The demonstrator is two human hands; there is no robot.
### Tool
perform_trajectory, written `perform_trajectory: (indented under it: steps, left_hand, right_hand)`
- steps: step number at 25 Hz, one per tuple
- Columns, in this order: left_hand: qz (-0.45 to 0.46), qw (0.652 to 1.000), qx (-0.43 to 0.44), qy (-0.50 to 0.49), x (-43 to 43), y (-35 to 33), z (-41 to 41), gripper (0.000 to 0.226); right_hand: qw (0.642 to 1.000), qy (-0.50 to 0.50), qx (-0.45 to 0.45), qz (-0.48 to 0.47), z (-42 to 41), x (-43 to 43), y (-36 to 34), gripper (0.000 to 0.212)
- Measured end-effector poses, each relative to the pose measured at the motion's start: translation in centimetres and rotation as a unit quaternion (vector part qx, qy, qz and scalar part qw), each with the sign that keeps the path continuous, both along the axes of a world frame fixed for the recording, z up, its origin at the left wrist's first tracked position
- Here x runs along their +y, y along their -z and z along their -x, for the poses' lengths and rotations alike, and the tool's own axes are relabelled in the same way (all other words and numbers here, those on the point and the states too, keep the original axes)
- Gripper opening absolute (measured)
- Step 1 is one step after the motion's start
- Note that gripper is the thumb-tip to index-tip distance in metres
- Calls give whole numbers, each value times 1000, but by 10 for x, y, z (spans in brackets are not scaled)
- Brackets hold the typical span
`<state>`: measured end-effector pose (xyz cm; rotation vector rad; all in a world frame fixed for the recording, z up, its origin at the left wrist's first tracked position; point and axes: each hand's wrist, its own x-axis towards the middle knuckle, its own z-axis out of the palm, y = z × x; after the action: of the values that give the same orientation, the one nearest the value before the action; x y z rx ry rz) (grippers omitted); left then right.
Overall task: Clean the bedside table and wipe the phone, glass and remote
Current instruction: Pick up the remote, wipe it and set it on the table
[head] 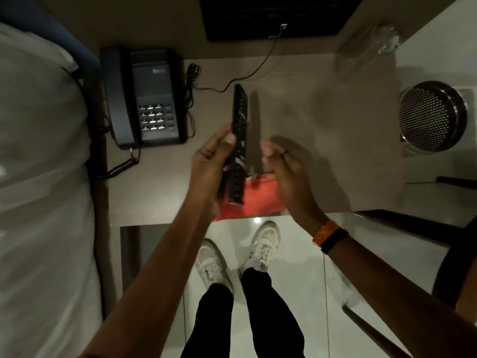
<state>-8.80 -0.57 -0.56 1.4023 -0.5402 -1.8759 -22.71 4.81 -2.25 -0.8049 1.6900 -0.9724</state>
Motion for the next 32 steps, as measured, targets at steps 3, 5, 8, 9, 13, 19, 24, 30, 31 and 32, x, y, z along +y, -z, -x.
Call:
perform_trajectory:
  steps: [3,5,8,9,13,19,24,30,31,32]
  left_hand:
    - [50,993,-84,63,-7,2,63,52]
    - [82,982,-152,83,-20,6,100,61]
    - [78,975,-184,98,-45,20,136,70]
    - [72,975,-187,102,-51,25,142,72]
    - [44,981,-170,82,-67,45,154,27]
    - [65,979,-150,120,-76,46,162,27]
    - [70,975,-123,171,-77,42,165,30]
    - [82,951,-260,149,-65,59,167,26]
    - [84,944,-285,145,-63,62,167,24]
    - [83,939,-303,141,-61,65,167,24]
  right_hand:
    - [990,53,-121,-44,38,-25,-12,25]
    - [990,77,-112,-46,62,-41,-13,17]
    - [982,96,-125,-101,97,-64,-5,16]
    - [979,99,-137,-116,106,-71,-1,17]
    - [974,120,-145,-123,125,-90,16,27]
    - [991,97,-58,-77,136,-89,27,34]
    - [994,95,1,-59,132,-88,28,36]
    - [986,69,147,-28,125,-91,42,29]
    - [987,71,140,-30,126,-91,45,32]
    - [988,71,133,-31,127,-91,48,34]
